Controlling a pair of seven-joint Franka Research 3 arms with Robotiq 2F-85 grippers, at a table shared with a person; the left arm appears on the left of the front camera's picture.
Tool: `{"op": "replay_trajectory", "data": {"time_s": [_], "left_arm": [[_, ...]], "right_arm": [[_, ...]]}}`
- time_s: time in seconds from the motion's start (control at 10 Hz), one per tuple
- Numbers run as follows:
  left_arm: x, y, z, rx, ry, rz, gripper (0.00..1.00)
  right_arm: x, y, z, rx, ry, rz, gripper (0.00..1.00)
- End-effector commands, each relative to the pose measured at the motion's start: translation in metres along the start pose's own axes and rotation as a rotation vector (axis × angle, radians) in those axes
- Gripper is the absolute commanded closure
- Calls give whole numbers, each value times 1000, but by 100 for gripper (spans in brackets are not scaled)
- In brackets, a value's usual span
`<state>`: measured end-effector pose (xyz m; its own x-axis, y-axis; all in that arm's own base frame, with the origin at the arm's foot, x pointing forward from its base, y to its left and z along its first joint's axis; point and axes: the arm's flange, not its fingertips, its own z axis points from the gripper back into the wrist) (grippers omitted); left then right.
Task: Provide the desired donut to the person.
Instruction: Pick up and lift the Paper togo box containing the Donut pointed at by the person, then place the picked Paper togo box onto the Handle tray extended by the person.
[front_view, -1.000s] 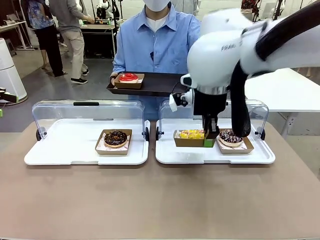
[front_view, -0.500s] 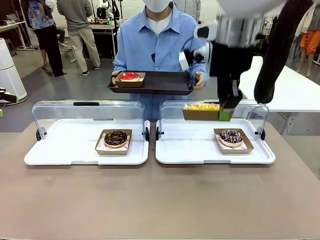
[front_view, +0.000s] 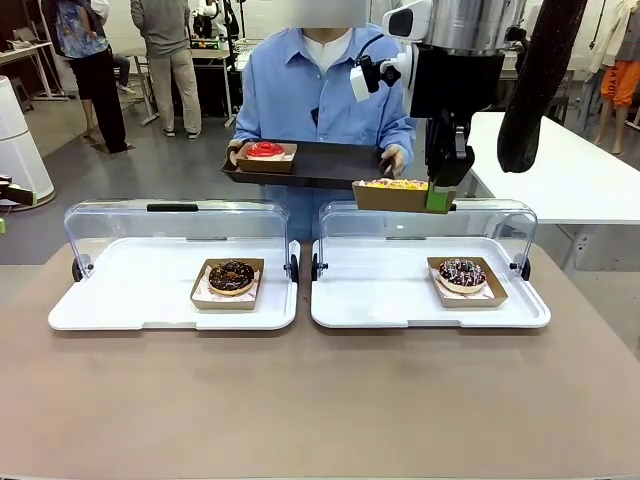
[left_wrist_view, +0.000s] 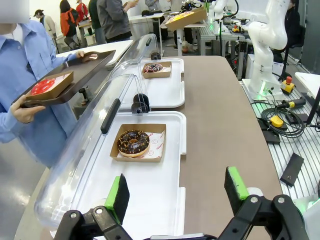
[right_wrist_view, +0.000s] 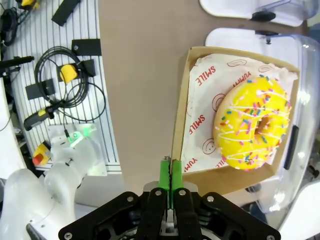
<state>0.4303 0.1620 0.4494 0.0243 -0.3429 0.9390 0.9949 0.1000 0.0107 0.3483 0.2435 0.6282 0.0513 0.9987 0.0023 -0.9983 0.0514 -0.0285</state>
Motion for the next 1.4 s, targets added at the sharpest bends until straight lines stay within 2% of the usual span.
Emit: {"op": "replay_trajectory", "data": {"time_s": [0.0,1.3], "left_arm": [[1,-3,-1,12,3,1,0],[1,-3,-1,12,3,1,0]], "right_arm": [[-3,8,1,-7,1,0,100],[-3,8,1,-7,1,0,100]]}}
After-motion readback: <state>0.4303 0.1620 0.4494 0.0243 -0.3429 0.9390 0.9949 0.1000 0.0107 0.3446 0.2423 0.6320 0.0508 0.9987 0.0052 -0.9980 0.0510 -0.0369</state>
